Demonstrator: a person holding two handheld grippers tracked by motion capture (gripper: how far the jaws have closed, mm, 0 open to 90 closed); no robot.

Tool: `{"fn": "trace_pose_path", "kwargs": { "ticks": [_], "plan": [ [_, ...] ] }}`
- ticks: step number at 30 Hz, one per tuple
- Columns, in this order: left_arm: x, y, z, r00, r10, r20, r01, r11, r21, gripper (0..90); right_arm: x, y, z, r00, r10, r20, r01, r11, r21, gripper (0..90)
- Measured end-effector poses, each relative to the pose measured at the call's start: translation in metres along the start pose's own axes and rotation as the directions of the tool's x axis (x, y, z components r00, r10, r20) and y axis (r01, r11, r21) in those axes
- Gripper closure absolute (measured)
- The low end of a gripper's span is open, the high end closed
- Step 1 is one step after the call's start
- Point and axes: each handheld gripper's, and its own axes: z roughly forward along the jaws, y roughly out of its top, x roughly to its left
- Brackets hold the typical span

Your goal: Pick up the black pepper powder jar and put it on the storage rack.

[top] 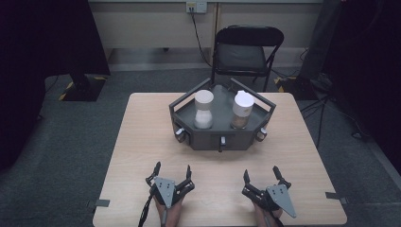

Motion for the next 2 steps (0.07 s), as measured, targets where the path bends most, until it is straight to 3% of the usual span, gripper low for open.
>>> {"fn": "trace_pose_path", "kwargs": {
  "ticks": [2],
  "plan": [
    [0.0000,0.0000,0.0000,1.0000,0.000,0.000,0.000,1.0000,0.000,0.1,0.0006,-0.0001,0.0000,1.0000,0.000,0.004,0.000,1.000,-0.001,0.0]
  ]
}}
